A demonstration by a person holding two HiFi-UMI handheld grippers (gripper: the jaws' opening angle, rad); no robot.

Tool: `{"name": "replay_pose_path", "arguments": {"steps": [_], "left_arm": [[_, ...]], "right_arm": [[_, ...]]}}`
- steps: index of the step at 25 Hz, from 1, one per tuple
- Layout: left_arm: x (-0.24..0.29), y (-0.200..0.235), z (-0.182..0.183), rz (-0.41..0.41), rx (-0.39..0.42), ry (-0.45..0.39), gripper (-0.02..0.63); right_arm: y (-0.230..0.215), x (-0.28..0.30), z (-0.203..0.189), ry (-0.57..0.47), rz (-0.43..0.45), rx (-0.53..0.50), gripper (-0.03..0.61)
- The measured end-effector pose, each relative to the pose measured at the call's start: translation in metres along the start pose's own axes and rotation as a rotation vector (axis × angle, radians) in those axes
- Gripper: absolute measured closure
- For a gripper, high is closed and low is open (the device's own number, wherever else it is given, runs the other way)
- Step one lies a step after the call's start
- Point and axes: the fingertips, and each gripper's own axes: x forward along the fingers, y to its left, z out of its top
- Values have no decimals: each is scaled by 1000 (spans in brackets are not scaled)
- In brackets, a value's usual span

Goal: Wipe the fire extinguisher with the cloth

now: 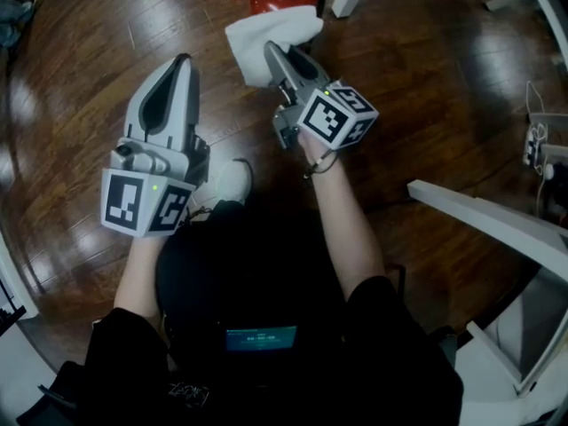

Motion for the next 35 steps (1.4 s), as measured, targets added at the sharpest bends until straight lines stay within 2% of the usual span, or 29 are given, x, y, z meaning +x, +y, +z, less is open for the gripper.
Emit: {"name": "replay_pose_path", "arguments": {"steps": [2,4,7,12,17,21,25,28,32,35], "left_arm": [[-3,2,1,4,2,0,614],[-7,6,3,16,0,-6,614],[-11,8,3,24,-14,-9,614],[-13,11,5,24,-15,-17,614],[-15,11,6,30,-10,-12,614],[-16,13,5,32,-13,-13,614],[-17,13,7,28,-11,-19,614],[-16,14,8,31,-10,-25,614],[-13,13,13,37,-10,-42,614],[-12,9,15,37,-7,-47,614]], "right_arm": [[21,15,23,-56,69,80,494],[20,29,30,-96,85,200,494],[-11,39,14,-115,-11,360,494],[-45,40,-20,-105,-101,480,494],[-100,38,-79,-16,-195,541,495],[-152,27,-130,87,-316,548,495],[-179,10,-149,133,-384,532,495],[-160,8,-136,118,-313,543,495],[-82,32,-88,22,-88,578,495],[-28,52,-45,-38,25,590,495]]}}
